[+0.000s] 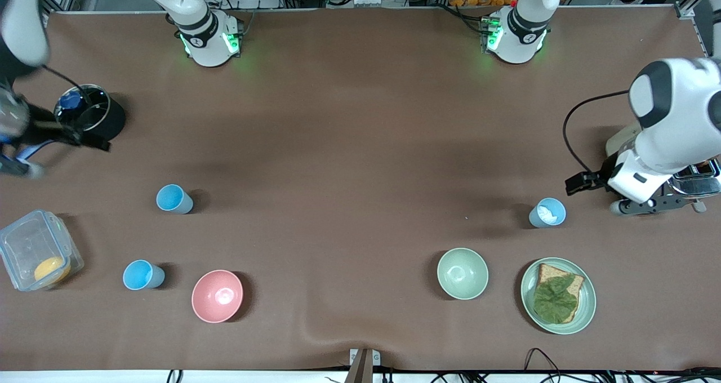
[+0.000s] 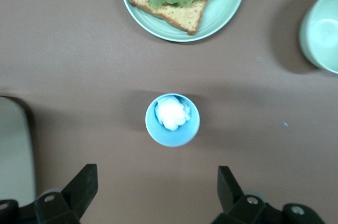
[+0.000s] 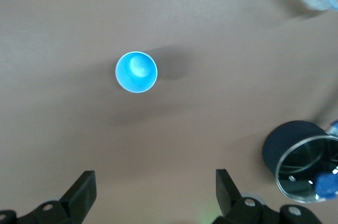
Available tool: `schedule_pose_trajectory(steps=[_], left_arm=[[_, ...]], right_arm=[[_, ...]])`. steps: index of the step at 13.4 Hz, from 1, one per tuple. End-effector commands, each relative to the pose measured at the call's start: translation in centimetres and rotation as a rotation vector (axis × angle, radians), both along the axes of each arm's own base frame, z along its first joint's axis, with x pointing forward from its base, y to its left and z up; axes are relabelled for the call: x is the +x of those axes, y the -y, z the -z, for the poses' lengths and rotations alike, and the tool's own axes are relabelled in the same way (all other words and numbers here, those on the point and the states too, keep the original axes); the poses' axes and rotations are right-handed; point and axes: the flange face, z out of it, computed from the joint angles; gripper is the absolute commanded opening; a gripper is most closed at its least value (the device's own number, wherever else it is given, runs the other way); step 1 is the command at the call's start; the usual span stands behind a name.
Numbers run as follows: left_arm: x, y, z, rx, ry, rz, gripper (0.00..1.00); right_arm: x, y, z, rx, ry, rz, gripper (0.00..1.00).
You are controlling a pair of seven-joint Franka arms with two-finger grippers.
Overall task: Stack blue cups with both arms
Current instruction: 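Lower the left gripper onto the tissue cup while the right gripper descends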
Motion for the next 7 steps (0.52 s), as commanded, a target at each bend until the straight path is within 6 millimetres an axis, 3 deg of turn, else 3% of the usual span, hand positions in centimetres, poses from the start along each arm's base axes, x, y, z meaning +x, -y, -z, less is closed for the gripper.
schedule_pose_trajectory(steps=[1, 3, 7], left_arm=[[0.5, -0.4, 5.4, 0.003, 0.007, 0.015, 1.0], [1.0, -0.8, 8.7, 0.0, 0.01, 0.011, 1.0], [1.1, -1.4, 11.7, -0.002, -0.01, 0.005, 1.0]], right_arm=[[1.2, 0.5, 4.6, -0.01, -0.079, 0.022, 1.0], [0.1, 5.7, 6.2, 0.003, -0.088, 0.092, 1.0], [1.5, 4.9, 8.9, 0.008, -0.068, 0.064, 1.0]])
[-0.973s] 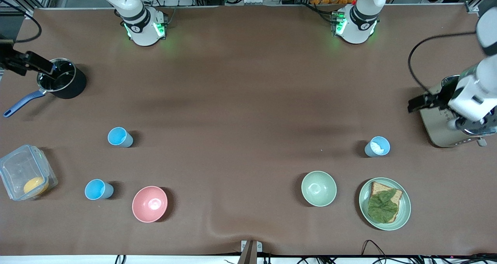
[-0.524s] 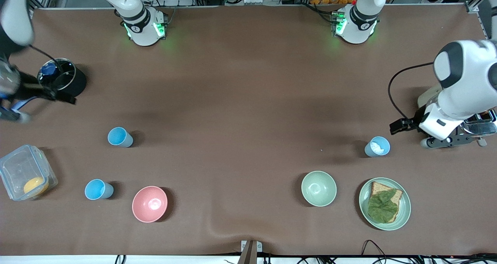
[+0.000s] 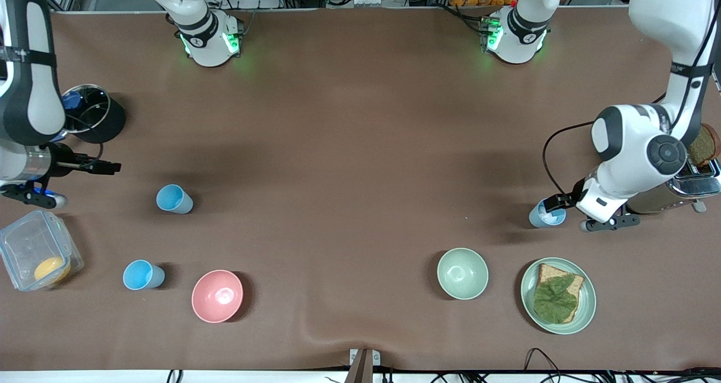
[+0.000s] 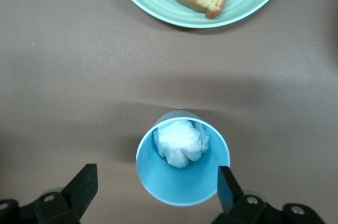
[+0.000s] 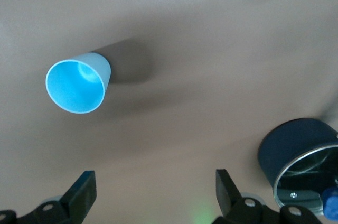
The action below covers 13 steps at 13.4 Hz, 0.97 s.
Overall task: Stack blue cups with both arms
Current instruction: 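Lower the left gripper onto the tissue cup while the right gripper descends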
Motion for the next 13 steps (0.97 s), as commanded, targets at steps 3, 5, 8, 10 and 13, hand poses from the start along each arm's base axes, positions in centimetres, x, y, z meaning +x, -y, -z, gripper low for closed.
schedule_pose_trajectory(steps=[3, 5, 8, 10, 13], left_arm=[[0.3, -2.2, 1.2, 0.005, 0.007, -0.005, 0.96], [0.3, -2.0, 1.8, 0.003, -0.002, -0.002, 0.75], [0.3, -1.6, 2.2, 0.001, -0.008, 0.001, 0.44], [0.4, -1.0, 2.1, -0.001, -0.007, 0.003, 0.0], [0.6, -0.1, 1.3, -0.003, 0.008, 0.025, 0.0]], right_arm=[[2.8, -5.6, 4.3, 0.0, 0.052, -0.044, 1.0], [3.5, -7.4, 7.5, -0.008, 0.052, -0.073, 1.0], [2.2, -5.8, 10.0, -0.012, 0.073, -0.055, 1.0], [1.4, -7.0, 12.1, -0.018, 0.075, -0.063, 1.0], [-0.2, -5.9, 15.7, -0.03, 0.106, -0.047, 1.0]])
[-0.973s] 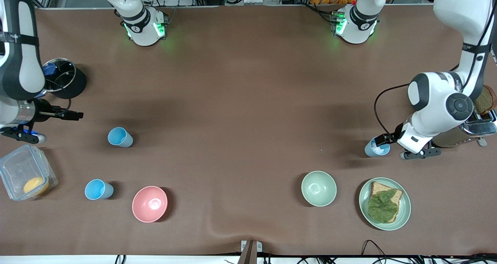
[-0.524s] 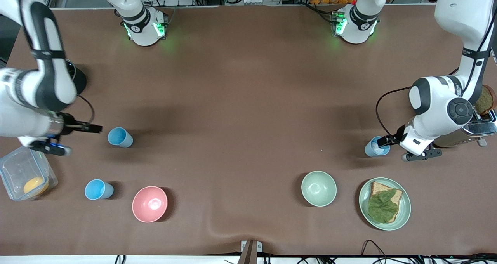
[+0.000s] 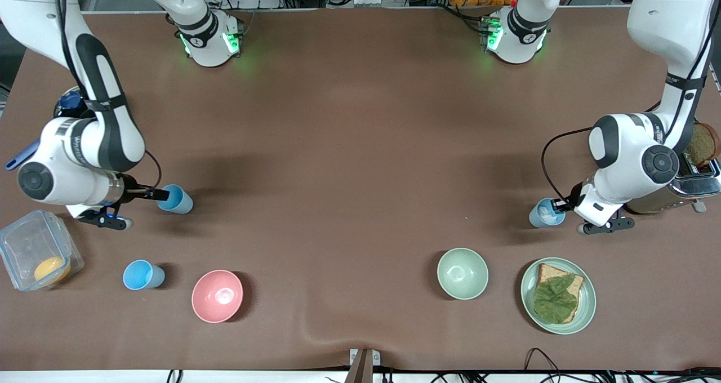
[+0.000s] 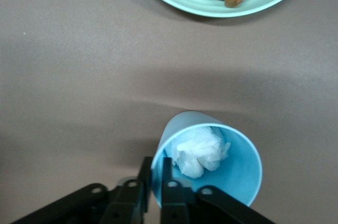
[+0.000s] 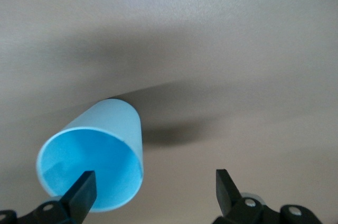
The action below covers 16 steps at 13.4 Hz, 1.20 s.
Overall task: Stack blue cups with both arms
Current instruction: 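Grasp the tissue cup with the left gripper while the right gripper grasps the blue cup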
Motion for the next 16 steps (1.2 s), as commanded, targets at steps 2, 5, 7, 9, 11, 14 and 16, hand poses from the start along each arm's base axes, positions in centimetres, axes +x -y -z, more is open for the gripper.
schedule_pose_trajectory(steps=[2, 5, 7, 9, 11, 14, 16], left_arm=[[0.3, 2.4, -2.0, -0.009, 0.024, 0.038, 0.0], [-0.1, 5.5, -4.6, -0.031, 0.005, 0.043, 0.0], [-0.6, 9.7, -6.5, -0.052, 0.007, 0.023, 0.0], [-1.4, 15.1, -7.5, -0.084, 0.006, -0.058, 0.0], [-2.3, 20.3, -8.7, -0.119, 0.003, -0.133, 0.0], [-4.1, 27.8, -10.1, -0.166, -0.01, -0.217, 0.0], [-5.7, 32.1, -10.1, -0.169, -0.024, -0.248, 0.0]], right_arm=[[-1.2, 0.5, 2.3, 0.009, 0.01, 0.029, 1.0], [-1.3, 0.5, 2.3, 0.067, 0.017, 0.106, 0.46], [-1.3, 0.3, 2.4, 0.105, 0.016, 0.151, 0.0], [-1.4, 0.2, 2.4, 0.107, 0.014, 0.151, 0.0], [-1.4, 0.2, 2.2, 0.107, 0.016, 0.151, 0.0], [-1.2, 0.1, 1.0, 0.116, 0.019, 0.135, 0.0], [-1.1, -0.3, -2.2, 0.132, 0.022, 0.121, 0.0]])
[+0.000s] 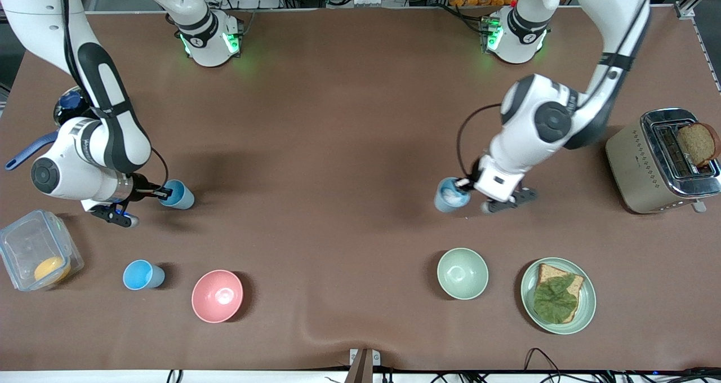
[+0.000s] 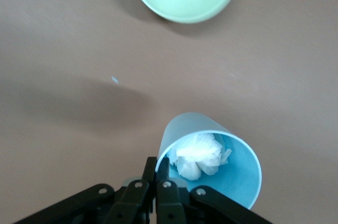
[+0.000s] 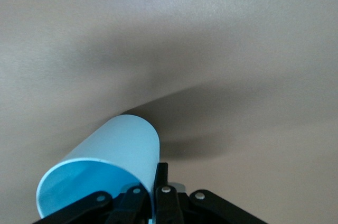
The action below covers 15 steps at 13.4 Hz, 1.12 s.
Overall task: Stack blue cups with both arms
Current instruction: 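Grasp the tissue cup with the left gripper while the right gripper grasps the blue cup, then carry both cups toward the table middle with both grippers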
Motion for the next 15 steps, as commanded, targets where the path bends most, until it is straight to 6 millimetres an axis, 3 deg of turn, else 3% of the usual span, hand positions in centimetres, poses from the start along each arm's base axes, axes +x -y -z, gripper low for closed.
schedule_pose_trajectory(steps=[1, 3, 5, 7, 10, 12, 13, 15], left_arm=[[-1.4, 4.8, 0.4, -0.006, -0.036, -0.05, 0.0], [-2.4, 7.1, 1.5, -0.01, -0.062, -0.081, 0.0], [-3.1, 8.6, 2.6, -0.025, -0.062, -0.081, 0.0], [-4.8, 10.9, 3.4, -0.022, -0.08, -0.076, 0.0], [-5.9, 12.7, 5.2, 0.007, -0.062, -0.076, 0.0], [-7.1, 15.1, 6.6, 0.038, -0.052, -0.088, 0.0], [-7.2, 16.1, 7.1, 0.041, -0.051, -0.102, 0.0], [-8.1, 18.2, 7.6, 0.038, -0.058, -0.132, 0.0]], right_arm=[[-0.3, -0.1, -5.8, 0.044, 0.009, -0.006, 0.0], [-0.1, -0.9, -10.5, 0.071, -0.01, -0.03, 0.0], [-0.7, -1.5, -13.5, 0.088, -0.018, -0.046, 0.0], [-0.6, -4.2, -14.3, 0.086, -0.01, -0.081, 0.0], [-0.4, -7.9, -15.5, 0.089, 0.006, -0.139, 0.0], [-0.6, -8.4, -18.7, 0.102, 0.045, -0.149, 0.0], [-0.1, -9.7, -20.7, 0.138, 0.048, -0.158, 0.0], [0.0, -13.0, -22.2, 0.167, 0.034, -0.176, 0.0]])
